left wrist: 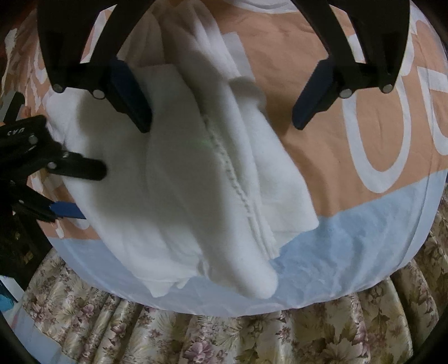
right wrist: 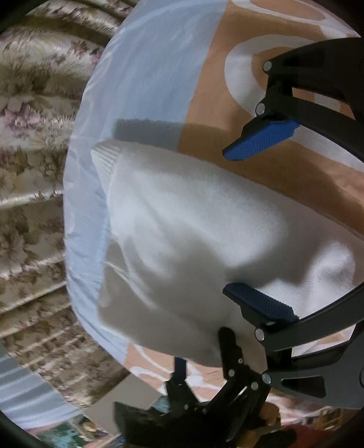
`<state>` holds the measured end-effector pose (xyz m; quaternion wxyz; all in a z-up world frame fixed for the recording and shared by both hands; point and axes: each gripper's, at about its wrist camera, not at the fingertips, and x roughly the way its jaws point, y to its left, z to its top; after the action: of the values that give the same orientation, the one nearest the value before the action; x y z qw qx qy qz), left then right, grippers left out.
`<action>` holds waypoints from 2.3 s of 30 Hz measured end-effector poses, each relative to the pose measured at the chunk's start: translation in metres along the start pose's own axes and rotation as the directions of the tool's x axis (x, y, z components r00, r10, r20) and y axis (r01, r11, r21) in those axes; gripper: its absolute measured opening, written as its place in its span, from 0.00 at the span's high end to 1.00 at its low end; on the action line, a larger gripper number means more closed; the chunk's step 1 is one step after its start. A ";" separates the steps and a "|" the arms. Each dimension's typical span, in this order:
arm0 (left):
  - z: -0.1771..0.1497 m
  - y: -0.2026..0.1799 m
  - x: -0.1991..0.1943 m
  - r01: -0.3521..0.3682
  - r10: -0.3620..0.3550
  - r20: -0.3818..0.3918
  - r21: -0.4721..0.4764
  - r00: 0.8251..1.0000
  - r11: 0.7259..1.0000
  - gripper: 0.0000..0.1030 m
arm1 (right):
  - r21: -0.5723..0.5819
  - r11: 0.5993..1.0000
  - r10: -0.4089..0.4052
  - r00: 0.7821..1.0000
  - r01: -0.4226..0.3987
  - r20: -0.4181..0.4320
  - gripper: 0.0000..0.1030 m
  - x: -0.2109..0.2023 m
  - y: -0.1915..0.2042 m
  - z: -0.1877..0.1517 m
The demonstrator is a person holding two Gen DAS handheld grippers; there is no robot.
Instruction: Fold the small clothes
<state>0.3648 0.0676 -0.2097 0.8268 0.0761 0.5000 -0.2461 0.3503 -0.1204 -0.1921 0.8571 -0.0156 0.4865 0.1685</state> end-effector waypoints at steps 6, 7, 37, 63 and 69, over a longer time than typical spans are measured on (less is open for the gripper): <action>0.000 -0.011 -0.002 0.038 -0.038 -0.007 0.045 0.999 0.998 0.30 | -0.061 0.998 0.009 0.999 -0.012 -0.037 0.19 0.007 0.006 -0.002; 0.001 -0.012 -0.002 0.038 -0.037 -0.010 0.052 0.999 0.998 0.32 | -0.070 0.997 0.009 0.999 -0.012 -0.041 0.22 0.008 0.008 -0.002; 0.009 -0.069 -0.049 -0.152 0.145 0.055 0.159 0.988 0.976 0.67 | -0.190 0.982 0.011 0.991 0.015 0.132 0.72 -0.046 0.033 -0.001; -0.062 -0.217 -0.040 -0.063 0.059 0.028 0.156 0.998 0.986 0.66 | -0.141 0.983 -0.102 0.990 0.114 0.093 0.71 -0.138 -0.018 -0.133; -0.067 -0.203 -0.026 -0.042 0.038 0.036 0.129 0.999 0.991 0.52 | -0.122 0.986 -0.105 0.991 0.115 0.085 0.66 -0.114 -0.028 -0.153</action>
<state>0.2034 -0.0751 -0.1952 0.8333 0.1353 0.4673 -0.2626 0.1786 -0.2069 -0.1811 0.8809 -0.0902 0.4391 0.1520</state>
